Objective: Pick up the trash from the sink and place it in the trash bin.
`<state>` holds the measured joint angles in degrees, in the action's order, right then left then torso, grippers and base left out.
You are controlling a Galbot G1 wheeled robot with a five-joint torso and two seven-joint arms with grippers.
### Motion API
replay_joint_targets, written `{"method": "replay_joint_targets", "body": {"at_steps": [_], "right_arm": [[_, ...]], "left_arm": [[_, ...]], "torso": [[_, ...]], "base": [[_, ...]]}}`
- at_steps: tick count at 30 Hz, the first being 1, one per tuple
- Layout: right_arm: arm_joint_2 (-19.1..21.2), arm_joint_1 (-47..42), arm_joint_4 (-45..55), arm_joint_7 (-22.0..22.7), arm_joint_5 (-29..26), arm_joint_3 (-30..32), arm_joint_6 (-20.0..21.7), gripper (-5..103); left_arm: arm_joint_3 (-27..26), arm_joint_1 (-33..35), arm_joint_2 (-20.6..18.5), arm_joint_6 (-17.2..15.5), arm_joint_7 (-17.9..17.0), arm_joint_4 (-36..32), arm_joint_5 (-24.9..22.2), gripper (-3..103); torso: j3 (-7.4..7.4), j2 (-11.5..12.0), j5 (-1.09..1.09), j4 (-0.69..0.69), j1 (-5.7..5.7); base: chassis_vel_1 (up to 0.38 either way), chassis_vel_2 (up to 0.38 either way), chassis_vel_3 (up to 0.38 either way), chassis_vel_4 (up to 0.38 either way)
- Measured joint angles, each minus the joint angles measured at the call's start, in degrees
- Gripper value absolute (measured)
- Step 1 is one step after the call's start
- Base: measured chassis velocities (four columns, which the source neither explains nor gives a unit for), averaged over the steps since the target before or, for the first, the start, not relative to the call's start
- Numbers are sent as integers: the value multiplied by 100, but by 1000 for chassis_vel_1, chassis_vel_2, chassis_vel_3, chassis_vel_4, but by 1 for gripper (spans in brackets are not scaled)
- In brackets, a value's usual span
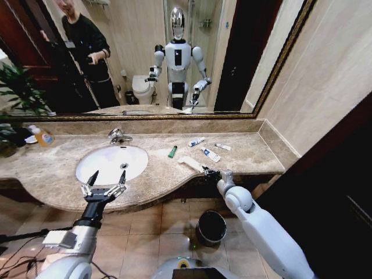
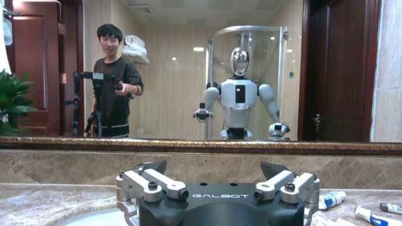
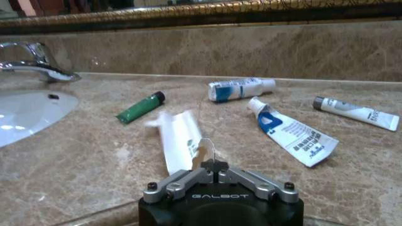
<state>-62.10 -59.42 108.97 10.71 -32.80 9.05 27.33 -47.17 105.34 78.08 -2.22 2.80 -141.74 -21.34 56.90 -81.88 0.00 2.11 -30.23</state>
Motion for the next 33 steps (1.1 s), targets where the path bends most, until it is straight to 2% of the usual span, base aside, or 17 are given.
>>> {"method": "replay_joint_targets", "body": {"at_steps": [5,8,12,14,15,16,17,19,20,21,23,24,25,27,29,32,33], "right_arm": [[47,-146,293,48,-80,83,-27,0],[224,-332,624,22,-202,249,-25,0],[562,-724,1102,-311,-339,620,-13,0],[718,-913,1256,-712,-374,872,-24,0],[891,-1113,1333,-1337,-370,1188,-101,0],[963,-1210,1355,-1616,-363,1313,-160,0],[963,-1210,1355,-1616,-363,1313,-160,0],[1127,-1521,1413,-2216,-352,1593,-376,0],[1127,-1521,1413,-2216,-352,1593,-376,0],[1153,-1627,1413,-2388,-348,1665,-519,0],[1169,-1987,1290,-3148,-237,1885,-1072,0],[1158,-2088,1264,-3356,-179,1958,-1154,0],[1158,-2088,1264,-3356,-179,1958,-1154,0],[1071,-2404,1203,-3895,-8,2169,-1323,0],[1042,-2481,1188,-4000,47,2223,-1354,0],[920,-2862,1023,-4674,239,2532,-1641,0],[920,-2862,1023,-4674,239,2532,-1641,0]], "left_arm": [[0,0,0,0,0,0,0,100],[0,0,0,0,0,0,0,100],[0,0,0,0,0,0,0,100],[0,0,0,0,0,0,1,100],[0,0,1,0,0,0,0,100],[0,0,0,0,0,0,0,100],[0,0,0,0,0,0,0,100],[0,0,0,0,0,0,0,100],[0,0,0,0,0,0,0,100],[0,0,0,0,0,0,0,100],[0,0,0,0,0,0,0,100],[0,0,0,0,0,0,0,100],[0,0,0,0,0,0,0,100],[0,0,1,0,0,0,0,100],[0,0,0,0,0,0,0,100],[0,0,0,0,0,0,0,100],[0,0,0,0,0,0,0,100]], "torso": [[0,0,-1,0,0],[0,0,0,1,0],[0,0,-1,0,0],[0,0,-1,-1,0],[0,0,-1,0,0],[0,0,0,0,0],[0,0,0,0,0],[0,0,-1,0,0],[0,0,-1,0,0],[0,0,0,0,0],[0,0,-2,0,0],[0,0,-1,0,0],[0,0,-1,0,0],[0,0,0,0,0],[0,0,-1,0,0],[0,0,0,0,1],[0,0,0,0,1]], "base": [[0,0,0,0],[0,0,0,0],[0,0,0,0],[0,0,0,0],[0,0,0,0],[0,0,0,0],[0,0,0,0],[0,0,0,0],[0,0,0,0],[0,0,0,0],[0,0,0,0],[0,0,0,0],[0,0,0,0],[0,0,0,0],[0,0,0,0],[0,0,0,0],[0,0,0,0]]}}
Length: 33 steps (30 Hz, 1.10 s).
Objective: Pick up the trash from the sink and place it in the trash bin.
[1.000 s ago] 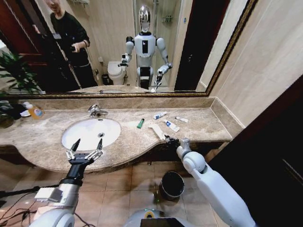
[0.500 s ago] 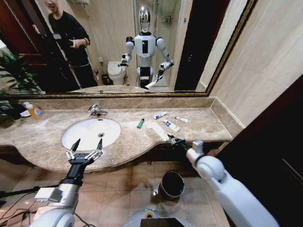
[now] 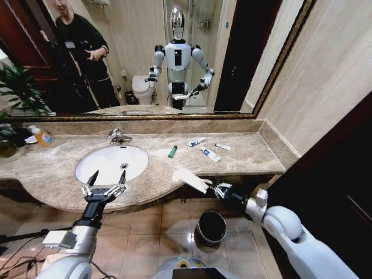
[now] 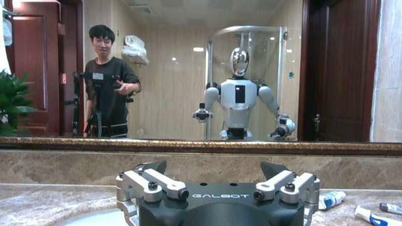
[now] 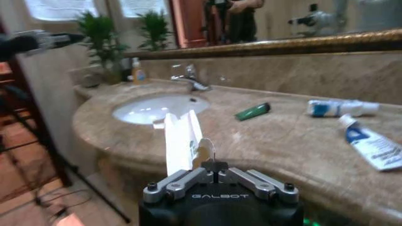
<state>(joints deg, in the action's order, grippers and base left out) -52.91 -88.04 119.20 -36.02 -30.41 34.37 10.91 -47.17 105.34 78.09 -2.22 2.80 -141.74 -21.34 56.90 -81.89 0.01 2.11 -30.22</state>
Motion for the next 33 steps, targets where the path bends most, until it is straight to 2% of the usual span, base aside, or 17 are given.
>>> {"method": "replay_joint_targets", "body": {"at_steps": [2,6,9,11,12,15,17,19,21,23,24,28,30,31,33], "right_arm": [[-68,-185,-135,-372,179,163,-169,0],[-244,-352,-422,-508,550,246,-316,0],[-355,-396,-632,-526,823,250,-402,0],[-549,-408,-1073,-483,1244,225,-555,0],[-549,-408,-1073,-483,1244,225,-555,0],[-862,-261,-1980,-321,1819,146,-853,0],[-906,-228,-2129,-285,1910,132,-908,0],[-1083,-75,-2732,-71,2311,71,-1122,0],[-1145,-15,-2930,31,2439,55,-1168,0],[-1326,184,-3524,410,2769,21,-1263,0],[-1326,184,-3524,410,2769,21,-1263,0],[-1603,494,-4337,1282,3131,-19,-1318,0],[-1624,517,-4395,1351,3154,-21,-1316,0],[-1708,632,-4658,1624,3259,-30,-1316,0],[-1724,659,-4715,1678,3278,-33,-1323,0]], "left_arm": [[0,0,0,0,0,0,0,100],[0,0,0,0,0,0,0,100],[0,0,0,0,0,0,0,100],[0,0,0,0,0,0,0,100],[0,0,0,0,0,0,0,100],[0,0,0,0,0,0,0,100],[0,0,0,0,0,0,0,100],[0,0,0,0,0,0,0,100],[0,0,0,0,0,0,0,100],[0,0,0,0,0,0,0,100],[0,0,0,0,0,0,0,100],[0,0,0,0,0,0,0,100],[0,0,0,0,0,0,0,100],[0,0,0,0,0,0,0,100],[0,0,0,0,0,0,0,100]], "torso": [[0,0,0,0,0],[0,0,0,0,0],[0,0,0,0,0],[0,0,0,0,0],[0,0,0,0,0],[0,0,-1,0,0],[0,0,-2,0,-1],[0,0,-1,0,-1],[0,0,0,0,-1],[0,0,0,0,-1],[0,0,0,0,-1],[0,0,-2,0,-1],[0,0,0,0,-1],[0,0,0,0,-1],[0,0,0,0,-1]], "base": [[0,0,0,0],[0,0,0,0],[0,0,0,0],[0,0,0,0],[0,0,0,0],[0,0,0,0],[0,0,0,0],[0,0,0,0],[0,0,0,0],[0,0,0,0],[0,0,0,0],[0,0,0,0],[0,0,0,0],[0,0,0,0],[0,0,0,0]]}}
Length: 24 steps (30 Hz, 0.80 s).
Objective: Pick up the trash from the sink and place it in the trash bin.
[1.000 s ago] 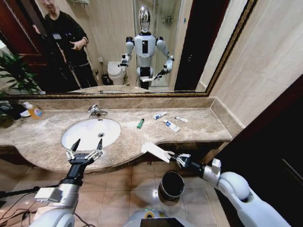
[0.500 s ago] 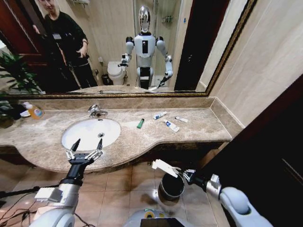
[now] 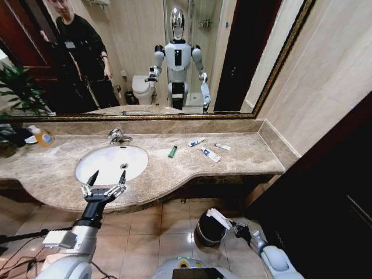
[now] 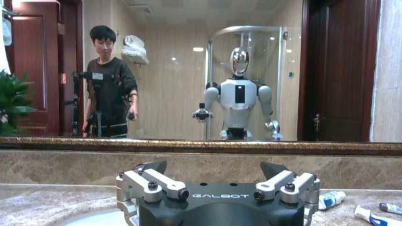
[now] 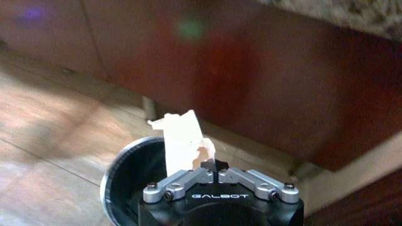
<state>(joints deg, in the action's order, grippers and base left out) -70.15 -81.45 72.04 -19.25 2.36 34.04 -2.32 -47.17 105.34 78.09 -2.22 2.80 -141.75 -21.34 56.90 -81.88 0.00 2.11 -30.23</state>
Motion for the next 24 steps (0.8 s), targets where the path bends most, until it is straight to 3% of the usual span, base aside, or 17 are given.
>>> {"method": "replay_joint_targets", "body": {"at_steps": [3,10,12,17,23,24], "right_arm": [[-117,147,-330,283,51,-35,-85,0],[-272,282,-692,346,114,-92,-284,-3],[-296,298,-717,351,105,-130,-241,7],[-352,315,-723,348,74,-182,-176,19],[-435,291,-547,339,87,-242,-86,45],[-435,291,-547,339,87,-242,-86,45]], "left_arm": [[0,0,0,0,0,0,0,100],[0,0,0,0,0,0,0,100],[0,0,0,0,0,0,0,100],[0,0,0,0,0,0,0,100],[0,0,0,0,0,0,0,100],[0,0,0,0,0,0,0,100]], "torso": [[0,0,0,0,0],[0,0,0,0,0],[0,0,1,0,0],[0,0,-1,0,0],[0,0,0,0,0],[0,0,0,0,0]], "base": [[0,0,0,0],[0,0,0,0],[0,0,0,0],[0,0,0,0],[0,0,0,0],[0,0,0,0]]}}
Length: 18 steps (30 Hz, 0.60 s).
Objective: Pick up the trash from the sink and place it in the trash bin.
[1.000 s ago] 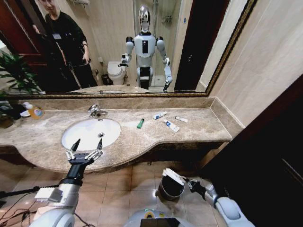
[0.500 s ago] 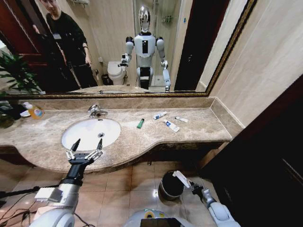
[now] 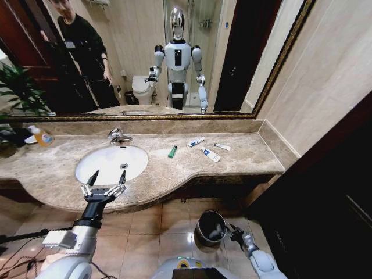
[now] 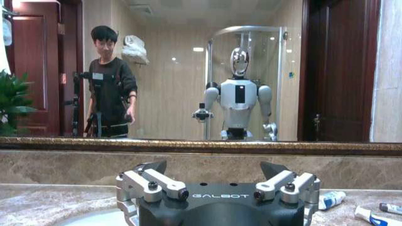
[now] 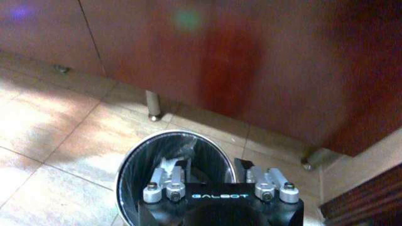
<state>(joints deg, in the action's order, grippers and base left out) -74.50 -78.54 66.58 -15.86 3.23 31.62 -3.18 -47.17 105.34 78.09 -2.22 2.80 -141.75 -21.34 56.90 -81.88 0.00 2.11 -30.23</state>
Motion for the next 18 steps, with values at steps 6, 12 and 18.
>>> {"method": "replay_joint_targets", "body": {"at_steps": [6,12,18], "right_arm": [[3,-162,447,0,-115,-55,109,67],[264,-702,1436,-59,-806,51,136,94],[670,-1458,2747,-13,-1563,303,62,100]], "left_arm": [[0,0,0,0,0,0,0,100],[0,0,0,0,0,0,0,100],[0,0,0,0,2,0,0,100]], "torso": [[0,0,0,0,0],[0,0,0,0,0],[0,0,1,-1,0]], "base": [[0,0,0,0],[0,0,0,0],[0,0,0,0]]}}
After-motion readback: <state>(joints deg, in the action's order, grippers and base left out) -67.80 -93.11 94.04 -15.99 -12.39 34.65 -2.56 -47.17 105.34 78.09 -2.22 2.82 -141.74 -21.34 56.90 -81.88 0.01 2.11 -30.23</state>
